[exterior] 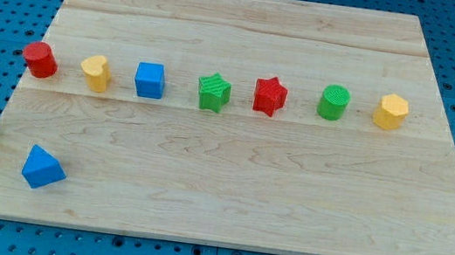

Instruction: Move the blue triangle right of the hexagon

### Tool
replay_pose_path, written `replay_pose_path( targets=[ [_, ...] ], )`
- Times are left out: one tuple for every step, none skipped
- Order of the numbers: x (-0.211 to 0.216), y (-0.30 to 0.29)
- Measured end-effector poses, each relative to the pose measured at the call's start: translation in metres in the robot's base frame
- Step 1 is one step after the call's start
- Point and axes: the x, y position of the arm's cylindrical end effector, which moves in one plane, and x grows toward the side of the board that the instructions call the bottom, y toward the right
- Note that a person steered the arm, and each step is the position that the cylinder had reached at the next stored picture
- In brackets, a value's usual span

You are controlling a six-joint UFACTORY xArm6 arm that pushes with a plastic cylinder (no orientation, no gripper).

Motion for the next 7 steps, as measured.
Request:
replay_pose_path(
  targets=[
    [0.052, 0.009],
    [0.084, 0.029],
    [0.084, 0.07],
    [0.067, 0.086],
    [0.042, 0.094],
    [0.024, 0.113],
    [0.021, 0.106]
  ],
)
